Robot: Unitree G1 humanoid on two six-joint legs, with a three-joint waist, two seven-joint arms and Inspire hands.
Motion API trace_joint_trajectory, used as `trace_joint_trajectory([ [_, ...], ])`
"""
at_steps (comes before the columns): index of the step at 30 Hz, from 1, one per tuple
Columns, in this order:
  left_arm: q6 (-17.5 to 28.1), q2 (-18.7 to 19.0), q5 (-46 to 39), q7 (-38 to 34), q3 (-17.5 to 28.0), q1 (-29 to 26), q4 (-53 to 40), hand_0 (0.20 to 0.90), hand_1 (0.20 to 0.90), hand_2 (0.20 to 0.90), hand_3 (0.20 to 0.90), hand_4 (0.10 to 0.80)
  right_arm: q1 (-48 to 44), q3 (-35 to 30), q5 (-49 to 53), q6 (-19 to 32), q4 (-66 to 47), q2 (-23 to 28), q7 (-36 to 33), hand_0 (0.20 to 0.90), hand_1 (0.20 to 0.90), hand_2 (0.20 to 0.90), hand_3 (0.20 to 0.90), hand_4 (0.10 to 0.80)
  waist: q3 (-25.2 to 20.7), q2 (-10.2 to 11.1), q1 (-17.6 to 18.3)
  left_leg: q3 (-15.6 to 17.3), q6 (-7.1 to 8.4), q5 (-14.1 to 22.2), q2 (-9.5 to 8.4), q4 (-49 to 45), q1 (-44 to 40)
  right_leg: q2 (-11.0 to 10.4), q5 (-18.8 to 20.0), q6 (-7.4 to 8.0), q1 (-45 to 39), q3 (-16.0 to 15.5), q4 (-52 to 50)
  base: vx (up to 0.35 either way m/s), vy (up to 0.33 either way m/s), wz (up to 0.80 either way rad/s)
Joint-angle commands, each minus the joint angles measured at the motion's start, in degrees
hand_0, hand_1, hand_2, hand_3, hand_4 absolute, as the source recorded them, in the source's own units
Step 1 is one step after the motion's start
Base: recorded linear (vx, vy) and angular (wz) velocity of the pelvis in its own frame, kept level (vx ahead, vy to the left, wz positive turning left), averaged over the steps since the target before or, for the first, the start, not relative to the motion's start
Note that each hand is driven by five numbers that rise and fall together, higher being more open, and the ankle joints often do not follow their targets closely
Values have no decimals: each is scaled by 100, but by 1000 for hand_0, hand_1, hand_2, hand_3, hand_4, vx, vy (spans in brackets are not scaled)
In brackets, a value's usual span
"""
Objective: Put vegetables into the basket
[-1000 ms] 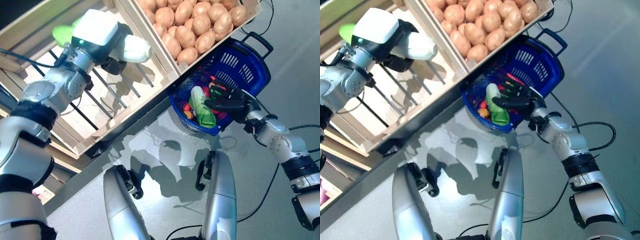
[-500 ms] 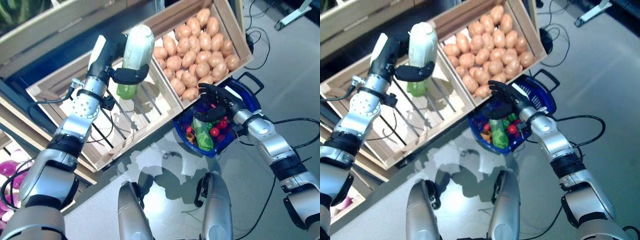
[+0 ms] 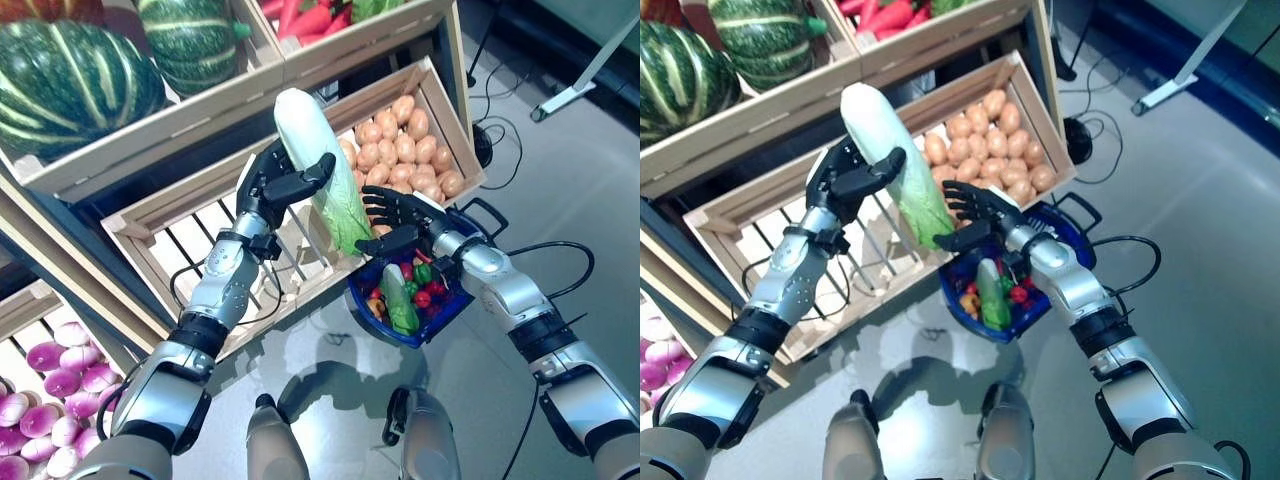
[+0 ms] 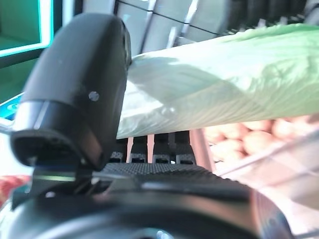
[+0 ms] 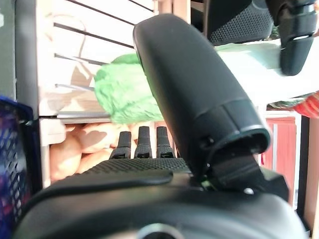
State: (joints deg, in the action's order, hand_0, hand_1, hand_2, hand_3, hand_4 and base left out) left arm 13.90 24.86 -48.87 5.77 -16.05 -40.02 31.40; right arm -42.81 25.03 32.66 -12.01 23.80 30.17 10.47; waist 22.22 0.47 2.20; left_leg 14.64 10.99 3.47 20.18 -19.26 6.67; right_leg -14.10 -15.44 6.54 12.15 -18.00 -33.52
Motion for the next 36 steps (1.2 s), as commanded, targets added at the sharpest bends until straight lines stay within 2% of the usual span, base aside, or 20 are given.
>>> trace_joint_trajectory([
  [1, 430, -380, -275, 211, 87, 565, -729, 300, 300, 300, 300, 400, 265, -20, 687, 182, 261, -720, 322, 900, 900, 900, 900, 800, -1660, 123, -87, 263, -449, -82, -604, 498, -431, 318, 945, -200, -1092, 21, 1998, 138, -14, 3],
  [4, 322, -610, -130, 158, 3, 810, -893, 300, 300, 300, 300, 400, 381, -67, 920, 31, 252, -841, 419, 900, 900, 900, 900, 800, -1824, 143, -121, 280, -452, -259, -726, 1004, -676, 469, 1134, -147, -1349, -21, 2471, 91, -5, 3],
  [7, 284, -704, -49, 307, 6, 1010, -886, 300, 300, 300, 300, 400, 471, -137, 994, -135, 262, -899, 565, 900, 900, 900, 900, 800, -1916, 151, -151, 291, -453, -353, -795, 1311, -849, 527, 1234, -123, -1524, -61, 2713, 77, 10, 9],
  [12, 91, -778, 197, 428, -135, 1255, -983, 300, 300, 300, 300, 400, 575, -147, 1339, -457, 229, -975, 876, 900, 900, 900, 900, 800, -2036, 151, -193, 316, -470, -462, -913, 1723, -1099, 584, 1390, -82, -1712, -105, 3023, 79, 26, 7],
  [24, -217, -1005, -81, 884, -462, 1545, -1045, 300, 300, 300, 300, 400, 440, 31, 1345, -1021, 595, -1027, 1263, 900, 900, 900, 900, 800, -2115, 202, -299, 174, -552, -465, -1108, 2054, -1328, 648, 1496, -73, -1863, -48, 3235, 64, 13, 5],
  [25, -248, -1007, -70, 932, -496, 1554, -1047, 300, 300, 300, 300, 400, 400, 28, 1413, -1025, 636, -1046, 1263, 458, 458, 458, 458, 505, -2119, 205, -308, 167, -558, -466, -1117, 2075, -1342, 651, 1506, -75, -1875, -43, 3256, 40, 0, 3],
  [26, -265, -1004, -61, 949, -561, 1546, -1044, 300, 300, 300, 300, 400, 344, 28, 1485, -1031, 690, -1071, 1248, 300, 300, 300, 300, 400, -2125, 205, -316, 155, -560, -466, -1125, 2083, -1347, 652, 1511, -72, -1882, -40, 3264, 34, 0, 3],
  [36, -416, -1021, -115, 1260, -834, 1659, -1070, 300, 300, 300, 300, 400, 143, -81, 1697, -906, 866, -1109, 964, 300, 300, 300, 300, 400, -2178, 212, -293, 95, -595, -443, -1191, 2152, -1416, 671, 1555, -49, -1901, 114, 3330, 22, 7, 3],
])
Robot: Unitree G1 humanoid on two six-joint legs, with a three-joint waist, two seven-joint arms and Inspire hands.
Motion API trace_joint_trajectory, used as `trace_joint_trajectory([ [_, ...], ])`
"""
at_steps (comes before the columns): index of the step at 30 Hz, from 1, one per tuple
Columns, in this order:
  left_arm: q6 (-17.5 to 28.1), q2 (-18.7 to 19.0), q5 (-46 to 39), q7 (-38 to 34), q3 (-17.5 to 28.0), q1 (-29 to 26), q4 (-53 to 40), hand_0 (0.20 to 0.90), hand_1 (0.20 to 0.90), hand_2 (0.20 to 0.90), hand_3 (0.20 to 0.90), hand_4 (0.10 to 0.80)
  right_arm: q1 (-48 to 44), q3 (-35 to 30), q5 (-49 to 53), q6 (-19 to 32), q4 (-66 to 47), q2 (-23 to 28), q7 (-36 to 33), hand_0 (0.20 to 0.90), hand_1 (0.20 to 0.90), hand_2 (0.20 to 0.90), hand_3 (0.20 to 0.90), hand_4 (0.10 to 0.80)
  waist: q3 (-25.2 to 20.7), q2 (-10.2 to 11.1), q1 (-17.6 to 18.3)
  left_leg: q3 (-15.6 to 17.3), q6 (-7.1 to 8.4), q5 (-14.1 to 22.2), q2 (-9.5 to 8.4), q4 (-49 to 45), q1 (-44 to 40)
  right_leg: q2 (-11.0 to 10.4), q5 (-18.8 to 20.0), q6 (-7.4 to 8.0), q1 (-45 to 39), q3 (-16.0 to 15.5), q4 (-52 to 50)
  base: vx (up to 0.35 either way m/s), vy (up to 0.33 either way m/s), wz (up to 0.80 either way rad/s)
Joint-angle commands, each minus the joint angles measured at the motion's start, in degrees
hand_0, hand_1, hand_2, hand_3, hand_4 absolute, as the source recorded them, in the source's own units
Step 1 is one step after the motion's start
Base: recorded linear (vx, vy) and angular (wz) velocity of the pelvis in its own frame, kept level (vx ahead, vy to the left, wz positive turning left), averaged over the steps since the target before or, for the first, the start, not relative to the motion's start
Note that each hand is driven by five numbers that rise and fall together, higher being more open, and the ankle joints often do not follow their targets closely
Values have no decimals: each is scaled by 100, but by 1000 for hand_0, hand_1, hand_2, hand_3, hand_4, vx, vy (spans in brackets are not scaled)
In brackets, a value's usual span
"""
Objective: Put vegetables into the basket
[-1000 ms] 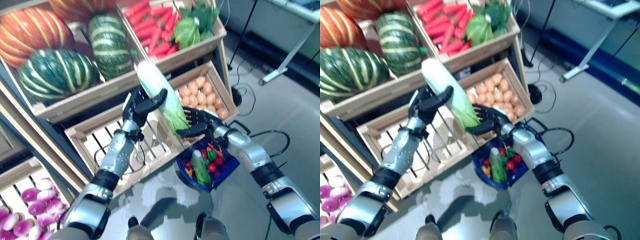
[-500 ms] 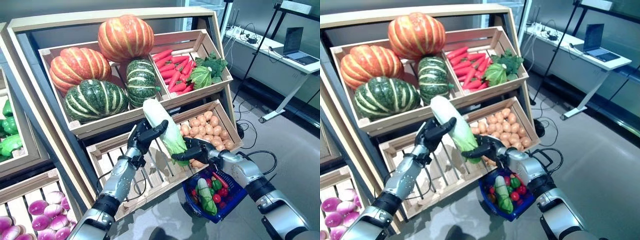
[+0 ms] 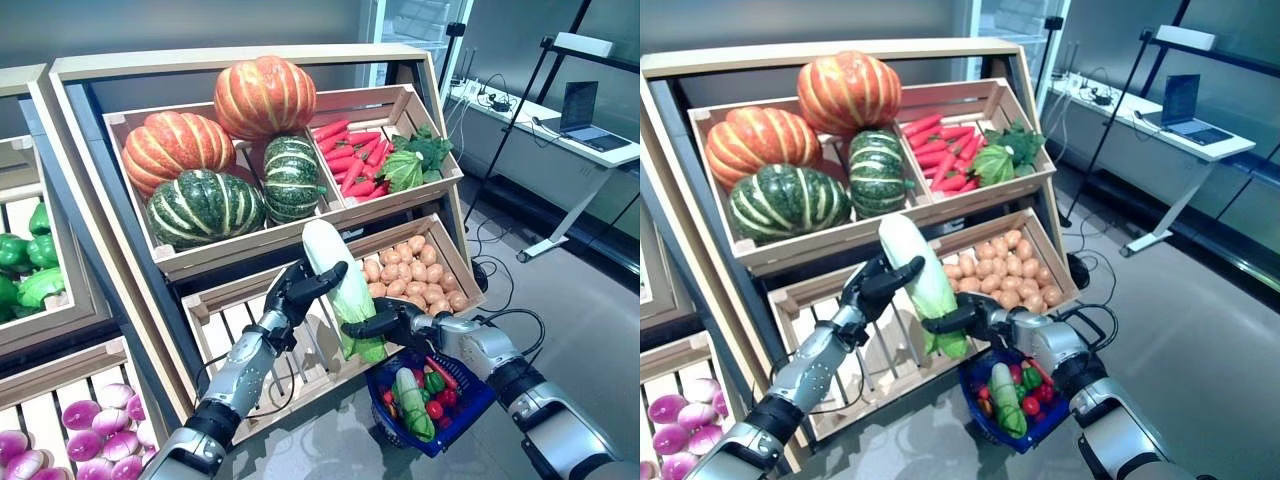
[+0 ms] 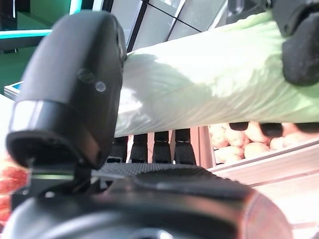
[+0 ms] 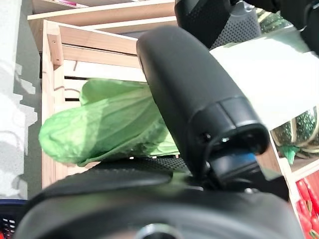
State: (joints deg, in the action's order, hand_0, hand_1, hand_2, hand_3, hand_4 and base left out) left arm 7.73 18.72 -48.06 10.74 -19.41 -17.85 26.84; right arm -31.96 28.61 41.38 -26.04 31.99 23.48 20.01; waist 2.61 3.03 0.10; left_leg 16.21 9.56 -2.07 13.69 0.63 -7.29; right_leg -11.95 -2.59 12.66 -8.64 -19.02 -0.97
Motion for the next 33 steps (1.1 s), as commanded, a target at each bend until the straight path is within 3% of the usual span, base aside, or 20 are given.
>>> trace_joint_trajectory([
  [1, 199, -407, -192, 768, -498, -557, -615, 300, 300, 300, 300, 400, -941, -439, 818, 496, 47, -440, 10, 300, 300, 300, 300, 400, -217, -43, -84, -60, -453, 110, -543, 165, -22, 456, 272, -661, 178, 218, 77, 0, 0, 0],
  [6, 188, -317, 45, 786, -534, -540, -707, 300, 300, 300, 300, 400, -914, -450, 621, 621, 49, -319, 16, 300, 300, 300, 300, 400, -216, -35, -50, -55, -464, 114, -554, 167, -42, 452, 291, -653, 176, 265, 92, 0, 0, 0],
  [7, 160, -281, 133, 773, -515, -517, -761, 580, 580, 580, 580, 587, -851, -469, 547, 679, 20, -258, 37, 300, 300, 300, 300, 400, -224, -29, -38, -45, -470, 114, -561, 182, -57, 449, 294, -648, 169, 276, 106, 0, 0, 0],
  [9, 88, -205, 231, 714, -467, -506, -874, 900, 900, 900, 900, 800, -767, -502, 580, 709, -45, -156, 50, 300, 300, 300, 300, 400, -226, -31, -17, -19, -474, 107, -566, 183, -59, 441, 305, -641, 178, 293, 116, 3, -2, -2],
  [15, 34, 183, 440, 569, -264, -630, -956, 900, 900, 900, 900, 800, -439, -711, 607, 951, 37, 132, -79, 300, 300, 300, 300, 400, -203, -66, 11, 8, -483, 108, -576, 186, -40, 423, 312, -621, 202, 294, 137, 0, -1, -1],
  [24, 306, 636, 836, 112, 435, -566, -652, 900, 900, 900, 900, 800, 345, -1391, 877, 1254, 441, 307, -459, 300, 300, 300, 300, 400, -199, -129, 94, 57, -494, 141, -578, 164, -76, 426, 301, -608, 201, 352, 135, 1, 1, -1],
  [33, 637, 1081, 1215, -400, 972, -723, 183, 900, 900, 900, 900, 800, 650, -2175, 964, 1461, 1758, 682, -294, 300, 300, 300, 300, 400, -132, -193, 159, 91, -515, 212, -582, 61, -34, 441, 259, -606, 251, 444, 91, -6, 7, -5],
])
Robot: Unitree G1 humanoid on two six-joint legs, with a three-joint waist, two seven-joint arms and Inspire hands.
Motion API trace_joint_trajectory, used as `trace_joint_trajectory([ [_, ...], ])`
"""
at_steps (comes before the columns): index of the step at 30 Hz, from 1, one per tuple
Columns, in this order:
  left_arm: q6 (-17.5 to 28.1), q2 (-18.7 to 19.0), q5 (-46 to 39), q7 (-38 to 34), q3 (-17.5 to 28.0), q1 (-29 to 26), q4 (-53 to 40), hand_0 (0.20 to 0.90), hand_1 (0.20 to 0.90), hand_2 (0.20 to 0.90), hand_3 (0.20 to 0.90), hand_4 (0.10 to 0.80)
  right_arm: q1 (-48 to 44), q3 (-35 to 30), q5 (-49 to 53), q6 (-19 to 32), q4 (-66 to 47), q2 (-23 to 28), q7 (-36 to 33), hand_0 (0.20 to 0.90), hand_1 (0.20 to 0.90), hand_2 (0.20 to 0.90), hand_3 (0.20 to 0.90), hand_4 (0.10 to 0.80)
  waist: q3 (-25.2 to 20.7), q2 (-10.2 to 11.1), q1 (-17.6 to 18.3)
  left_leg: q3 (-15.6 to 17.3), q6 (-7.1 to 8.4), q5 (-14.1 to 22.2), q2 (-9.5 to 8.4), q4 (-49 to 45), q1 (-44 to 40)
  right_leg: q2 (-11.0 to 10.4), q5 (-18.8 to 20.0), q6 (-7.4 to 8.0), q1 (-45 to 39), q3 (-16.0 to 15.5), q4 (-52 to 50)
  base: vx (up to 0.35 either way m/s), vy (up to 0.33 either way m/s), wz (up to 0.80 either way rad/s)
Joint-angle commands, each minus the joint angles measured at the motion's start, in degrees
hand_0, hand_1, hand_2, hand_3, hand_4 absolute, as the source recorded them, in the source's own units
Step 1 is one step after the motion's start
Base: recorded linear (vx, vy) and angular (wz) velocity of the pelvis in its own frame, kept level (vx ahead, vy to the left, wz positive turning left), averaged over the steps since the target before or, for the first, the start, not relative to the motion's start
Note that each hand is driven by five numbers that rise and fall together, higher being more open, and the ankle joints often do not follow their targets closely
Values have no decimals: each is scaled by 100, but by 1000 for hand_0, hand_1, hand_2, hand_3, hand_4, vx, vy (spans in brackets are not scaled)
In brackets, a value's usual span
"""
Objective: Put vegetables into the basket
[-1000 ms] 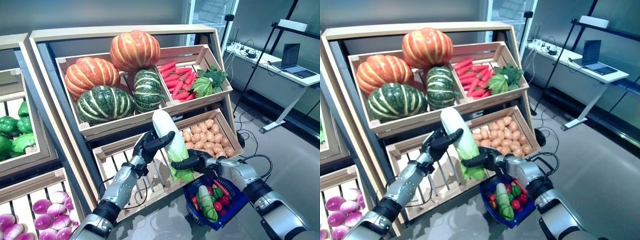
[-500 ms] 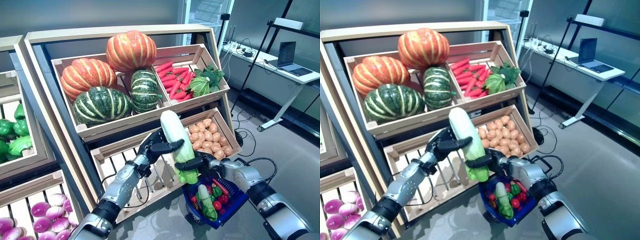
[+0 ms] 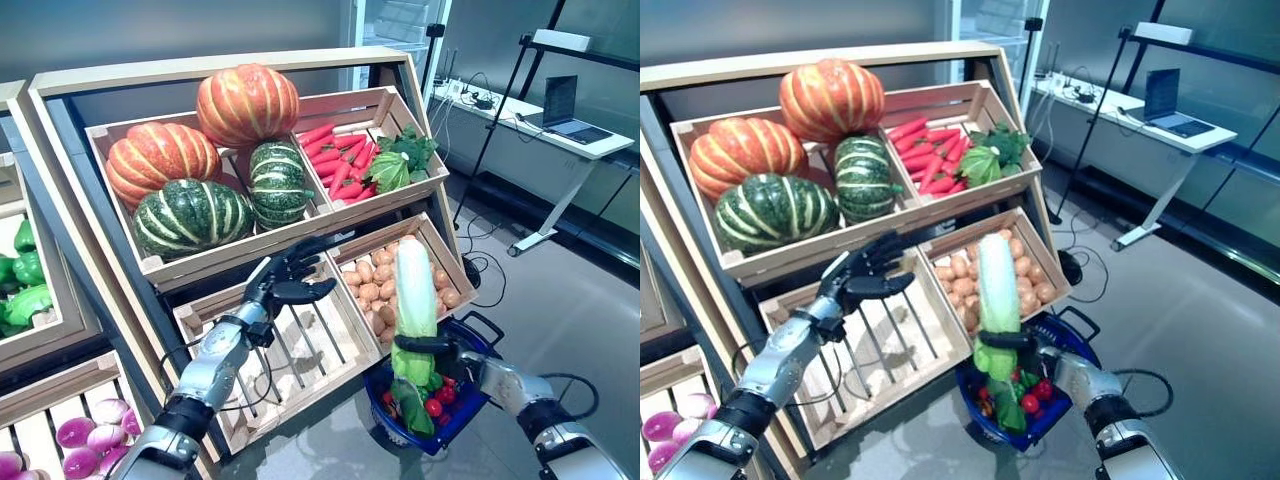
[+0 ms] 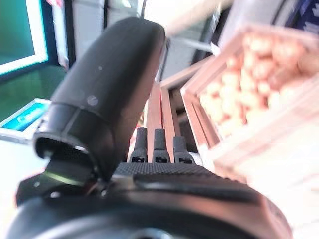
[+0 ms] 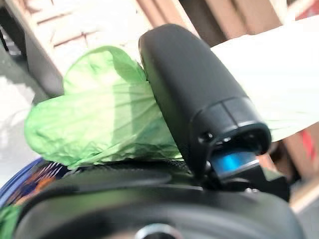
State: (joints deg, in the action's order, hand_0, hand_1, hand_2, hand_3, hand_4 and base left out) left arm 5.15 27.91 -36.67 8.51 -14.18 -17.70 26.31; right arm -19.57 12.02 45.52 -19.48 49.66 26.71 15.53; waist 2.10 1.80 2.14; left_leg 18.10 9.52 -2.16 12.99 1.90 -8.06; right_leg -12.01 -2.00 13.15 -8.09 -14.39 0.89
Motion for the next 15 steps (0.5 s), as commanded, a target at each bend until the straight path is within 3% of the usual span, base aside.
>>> trace_joint_trajectory([
  [1, 899, 174, 80, -210, 486, -750, 295, 900, 900, 900, 900, 800, -582, -568, 552, 806, 93, 388, 175, 300, 300, 300, 300, 400, -79, -73, -43, -98, -510, 223, -511, -66, 44, 445, 200, -653, 196, -17, -91, 0, 0, 0],
  [8, 814, 189, 381, -385, 478, -757, 286, 900, 900, 900, 900, 800, -492, -1078, 647, 851, 874, 579, -30, 300, 300, 300, 300, 400, 30, -99, -112, -169, -528, 276, -545, -133, 159, 423, 175, -644, 263, -26, -134, -35, 5, -2],
  [10, 832, 215, 321, -500, 345, -1034, 258, 900, 900, 900, 900, 800, -846, -998, 874, 880, 1078, 529, -169, 300, 300, 300, 300, 400, 220, -115, -182, -285, -551, 327, -577, -350, 482, 408, 74, -683, 575, 6, -442, -387, -19, 4],
  [13, 994, 333, -4, -462, 176, -1802, 456, 900, 900, 900, 900, 800, -1710, -866, 1326, 992, 1382, 570, -421, 300, 300, 300, 300, 400, 946, -145, -225, -479, -589, 576, -534, -1271, 1372, 289, -174, -794, 1514, 75, -1416, -567, -46, 10],
  [15, 1084, 311, -90, -478, 135, -1933, 474, 900, 900, 900, 900, 800, -1924, -850, 1495, 1030, 1484, 555, -513, 300, 300, 300, 300, 400, 1266, -185, -233, -545, -592, 671, -453, -1823, 1739, 163, -262, -842, 1902, 112, -2006, -298, -38, 13],
])
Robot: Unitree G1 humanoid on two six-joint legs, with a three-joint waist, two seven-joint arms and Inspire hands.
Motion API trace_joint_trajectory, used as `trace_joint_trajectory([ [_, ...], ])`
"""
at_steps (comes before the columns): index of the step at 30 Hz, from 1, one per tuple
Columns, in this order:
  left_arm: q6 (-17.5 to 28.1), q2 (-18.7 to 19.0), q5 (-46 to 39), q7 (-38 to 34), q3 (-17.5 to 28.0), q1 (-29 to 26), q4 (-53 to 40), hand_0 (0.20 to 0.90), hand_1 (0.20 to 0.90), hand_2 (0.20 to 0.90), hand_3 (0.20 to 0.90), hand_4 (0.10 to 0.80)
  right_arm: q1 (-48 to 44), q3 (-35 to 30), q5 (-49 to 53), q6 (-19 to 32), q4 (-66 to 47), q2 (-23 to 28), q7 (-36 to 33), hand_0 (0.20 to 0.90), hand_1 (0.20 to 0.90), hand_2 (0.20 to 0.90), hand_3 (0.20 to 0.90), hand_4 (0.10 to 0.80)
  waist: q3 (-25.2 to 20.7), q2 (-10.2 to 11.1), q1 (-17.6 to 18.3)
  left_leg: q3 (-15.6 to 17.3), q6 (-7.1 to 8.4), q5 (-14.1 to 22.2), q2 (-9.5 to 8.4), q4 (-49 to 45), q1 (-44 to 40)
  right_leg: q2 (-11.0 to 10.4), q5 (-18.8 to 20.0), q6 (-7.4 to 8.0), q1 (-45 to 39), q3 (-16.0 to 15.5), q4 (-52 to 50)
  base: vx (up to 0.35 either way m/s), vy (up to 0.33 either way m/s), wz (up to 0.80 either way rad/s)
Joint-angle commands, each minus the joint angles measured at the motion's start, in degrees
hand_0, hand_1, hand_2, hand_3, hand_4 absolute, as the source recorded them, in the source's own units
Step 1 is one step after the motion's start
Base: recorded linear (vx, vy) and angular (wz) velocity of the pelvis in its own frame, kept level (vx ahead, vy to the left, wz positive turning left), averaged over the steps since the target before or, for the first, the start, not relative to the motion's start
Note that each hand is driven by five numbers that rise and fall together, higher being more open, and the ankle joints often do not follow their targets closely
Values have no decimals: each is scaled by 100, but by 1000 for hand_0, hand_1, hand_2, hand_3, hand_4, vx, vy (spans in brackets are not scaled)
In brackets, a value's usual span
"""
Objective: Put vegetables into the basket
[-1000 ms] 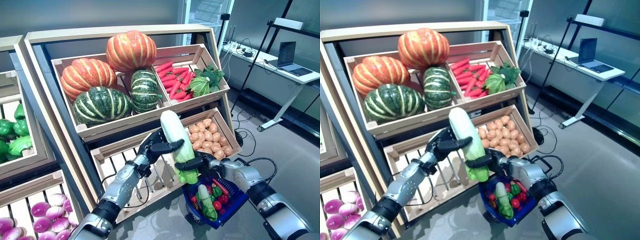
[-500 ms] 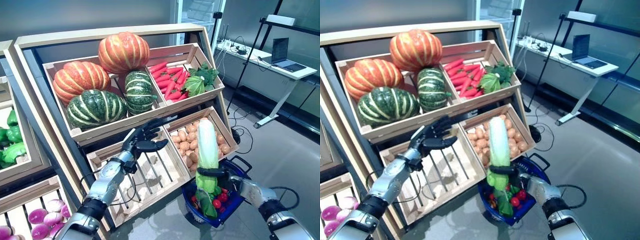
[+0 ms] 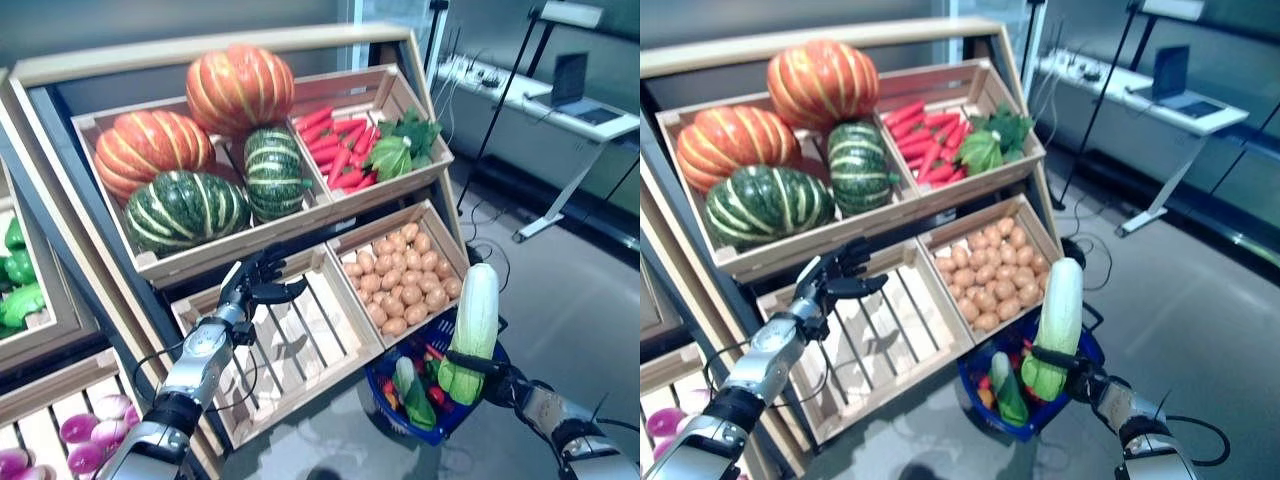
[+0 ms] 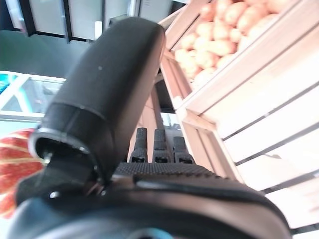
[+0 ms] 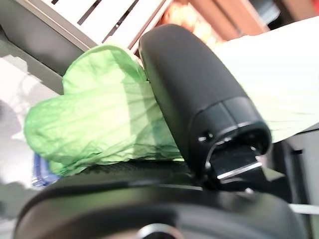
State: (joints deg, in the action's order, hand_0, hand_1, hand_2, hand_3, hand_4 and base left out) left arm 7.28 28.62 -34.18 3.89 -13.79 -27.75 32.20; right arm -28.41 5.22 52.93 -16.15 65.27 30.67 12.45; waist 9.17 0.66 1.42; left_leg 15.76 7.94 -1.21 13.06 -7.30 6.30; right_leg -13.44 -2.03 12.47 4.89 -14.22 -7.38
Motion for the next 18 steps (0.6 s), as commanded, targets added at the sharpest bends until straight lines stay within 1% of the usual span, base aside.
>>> trace_joint_trajectory([
  [1, 886, 232, -344, -36, 52, -963, -149, 900, 900, 900, 900, 800, -1156, -197, 768, 689, 36, 125, -325, 300, 300, 300, 300, 400, 733, -105, -197, -349, -444, 709, -393, -1314, 601, 173, -377, -822, 885, 99, -1624, -193, -34, 13],
  [2, 856, 225, -355, -69, 29, -987, -206, 900, 900, 900, 900, 800, -1243, -223, 769, 680, 134, 130, -404, 300, 300, 300, 300, 400, 838, -129, -222, -365, -443, 783, -355, -1537, 767, 108, -458, -839, 1036, 105, -1872, -113, -29, -2],
  [3, 858, 205, -351, -119, 1, -993, -255, 900, 900, 900, 900, 800, -1300, -231, 746, 686, 212, 145, -453, 300, 300, 300, 300, 400, 913, -152, -237, -418, -400, 952, -329, -1755, 864, 45, -616, -815, 1110, 153, -2098, -134, -8, -25],
  [4, 863, 192, -339, -188, -42, -1032, -312, 900, 900, 900, 900, 800, -1410, -241, 704, 664, 309, 188, -481, 300, 300, 300, 300, 400, 1002, -178, -256, -385, -433, 935, -280, -1950, 1071, -29, -616, -862, 1286, 112, -2291, -99, -2, -31],
  [5, 856, 196, -374, -246, -81, -1084, -425, 900, 900, 900, 900, 800, -1550, -266, 736, 618, 441, 300, -521, 300, 300, 300, 300, 400, 1126, -205, -300, -507, -382, 1133, -264, -2267, 1270, -117, -795, -862, 1408, 150, -2585, -168, 1, -12],
  [6, 850, 210, -424, -309, -96, -1125, -517, 900, 900, 900, 900, 800, -1672, -277, 750, 567, 517, 396, -586, 300, 300, 300, 300, 400, 1222, -235, -315, -545, -389, 1216, -245, -2496, 1437, -185, -863, -883, 1545, 158, -2807, -72, 1, 9],
  [7, 850, 211, -433, -323, -95, -1141, -532, 900, 900, 900, 900, 800, -1707, -275, 753, 556, 536, 416, -592, 300, 300, 300, 300, 400, 1234, -241, -314, -555, -393, 1250, -241, -2571, 1495, -200, -895, -885, 1598, 165, -2879, -146, 10, 19],
  [8, 835, 218, -462, -421, -103, -1234, -693, 900, 900, 900, 900, 800, -1892, -288, 763, 497, 646, 555, -636, 300, 300, 300, 300, 400, 1371, -273, -330, -592, -414, 1371, -214, -2915, 1766, -303, -994, -925, 1848, 181, -3234, -104, 6, 13],
  [9, 818, 217, -491, -459, -104, -1265, -732, 900, 900, 900, 900, 800, -1940, -285, 775, 469, 673, 586, -671, 300, 300, 300, 300, 400, 1394, -284, -334, -602, -409, 1402, -209, -2989, 1835, -324, -1026, -935, 1913, 187, -3317, -140, 9, 20],
  [11, 811, 202, -560, -572, -131, -1359, -891, 900, 900, 900, 900, 800, -2193, -255, 788, 374, 784, 749, -779, 300, 300, 300, 300, 400, 1527, -337, -334, -612, -417, 1546, -185, -3405, 2153, -449, -1134, -956, 2247, 197, -3731, -112, 30, 17],
  [13, 814, 214, -634, -682, -176, -1434, -1024, 900, 900, 900, 900, 800, -2365, -180, 735, 329, 874, 870, -829, 300, 300, 300, 300, 400, 1595, -381, -325, -627, -420, 1690, -169, -3767, 2430, -523, -1260, -986, 2542, 215, -4094, -96, 38, 10],
  [16, 770, 175, -643, -800, -219, -1532, -1197, 900, 900, 900, 900, 800, -2589, -73, 776, 256, 956, 997, -886, 300, 300, 300, 300, 400, 1701, -429, -308, -672, -380, 1907, -136, -4280, 2769, -616, -1442, -1007, 2892, 272, -4575, -86, 26, 12],
  [17, 762, 170, -662, -821, -251, -1565, -1237, 900, 900, 900, 900, 800, -2649, -49, 761, 244, 987, 1038, -901, 300, 300, 300, 300, 400, 1724, -446, -297, -659, -400, 1899, -115, -4350, 2851, -646, -1432, -1032, 3006, 272, -4665, -78, 18, 11],
  [18, 744, 166, -678, -834, -271, -1599, -1266, 900, 900, 900, 900, 800, -2727, -21, 780, 232, 1042, 1084, -904, 300, 300, 300, 300, 400, 1744, -458, -300, -675, -373, 2018, -94, -4547, 2960, -687, -1544, -1021, 3123, 306, -4861, -87, 8, 13],
])
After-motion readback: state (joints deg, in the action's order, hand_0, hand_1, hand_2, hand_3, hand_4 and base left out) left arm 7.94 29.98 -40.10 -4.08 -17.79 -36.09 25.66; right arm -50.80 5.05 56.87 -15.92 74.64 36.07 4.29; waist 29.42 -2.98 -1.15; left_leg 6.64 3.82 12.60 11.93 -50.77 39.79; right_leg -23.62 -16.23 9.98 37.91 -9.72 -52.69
